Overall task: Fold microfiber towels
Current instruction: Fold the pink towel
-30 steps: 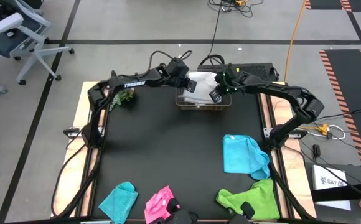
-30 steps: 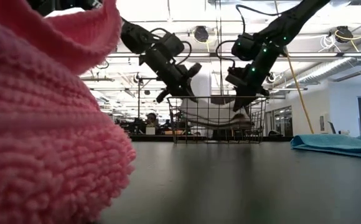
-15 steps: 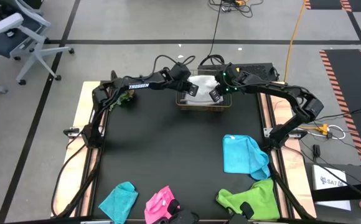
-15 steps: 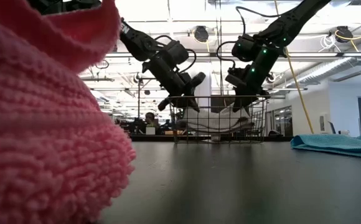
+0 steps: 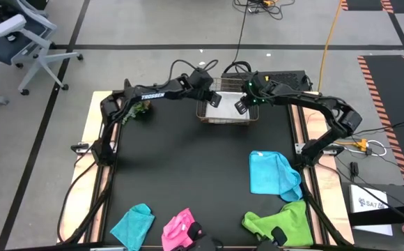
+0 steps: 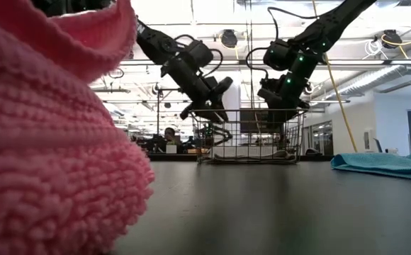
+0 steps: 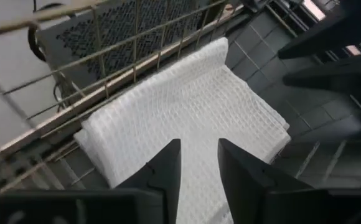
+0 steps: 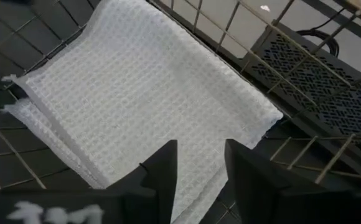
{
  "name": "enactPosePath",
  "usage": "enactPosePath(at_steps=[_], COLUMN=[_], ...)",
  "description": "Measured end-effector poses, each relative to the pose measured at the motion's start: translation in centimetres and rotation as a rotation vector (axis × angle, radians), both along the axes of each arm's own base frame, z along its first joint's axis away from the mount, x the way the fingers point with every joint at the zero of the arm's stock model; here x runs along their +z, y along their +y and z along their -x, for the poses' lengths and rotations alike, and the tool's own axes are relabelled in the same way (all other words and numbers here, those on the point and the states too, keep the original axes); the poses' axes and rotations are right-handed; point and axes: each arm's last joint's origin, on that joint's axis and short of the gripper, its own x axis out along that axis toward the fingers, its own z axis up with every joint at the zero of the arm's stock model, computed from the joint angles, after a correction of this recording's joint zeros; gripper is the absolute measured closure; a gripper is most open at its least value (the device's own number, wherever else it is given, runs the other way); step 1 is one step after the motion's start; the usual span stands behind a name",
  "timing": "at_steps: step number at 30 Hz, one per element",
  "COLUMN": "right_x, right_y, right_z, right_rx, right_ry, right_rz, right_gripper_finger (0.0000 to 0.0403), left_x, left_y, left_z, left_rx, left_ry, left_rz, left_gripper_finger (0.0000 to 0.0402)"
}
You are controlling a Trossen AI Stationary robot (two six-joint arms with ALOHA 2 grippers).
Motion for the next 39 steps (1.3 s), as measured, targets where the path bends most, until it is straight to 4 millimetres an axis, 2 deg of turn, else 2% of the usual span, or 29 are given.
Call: enactPosePath(at_steps=[4, 7, 10, 14, 17, 22, 28, 32, 39], right_x=[1.3, 3.1, 5.3, 8.4, 10.2, 11.9, 12.2, 11.8, 11.2], right_y=[0.4, 1.4, 2.9, 5.5, 7.4, 9.9, 10.7, 10.5, 10.2], right_z=[0.2, 0.5, 1.0, 1.9, 2.5, 3.1, 3.1, 2.7, 2.1], right_rx=[0.011, 0.065, 0.118, 0.175, 0.227, 0.300, 0.319, 0.319, 0.316], right_ry=[-0.054, -0.136, -0.215, -0.325, -0.414, -0.483, -0.502, -0.488, -0.462], right_rz=[0.010, 0.013, 0.041, 0.069, 0.069, 0.093, 0.086, 0.074, 0.054], right_gripper_finger=[0.0268, 0.0267, 0.0272, 0.0280, 0.0282, 0.0282, 0.0282, 0.0282, 0.0282], left_x=[2.5, 5.4, 8.9, 13.1, 15.0, 15.6, 14.6, 13.3, 10.1], left_y=[-0.6, -2.0, -4.5, -9.1, -12.8, -18.2, -23.6, -26.8, -31.4], left_z=[0.7, 1.4, 2.4, 4.4, 6.3, 9.7, 12.6, 13.7, 15.0], left_rx=[-0.012, -0.060, -0.113, -0.167, -0.171, -0.073, 0.058, 0.149, 0.168], left_ry=[-0.035, -0.068, -0.082, -0.016, 0.082, 0.280, 0.450, 0.511, 0.588], left_rz=[-0.022, -0.044, -0.117, -0.245, -0.313, -0.245, -0.055, 0.027, 0.132], left_gripper_finger=[0.0289, 0.0289, 0.0289, 0.0289, 0.0289, 0.0289, 0.0289, 0.0289, 0.0289])
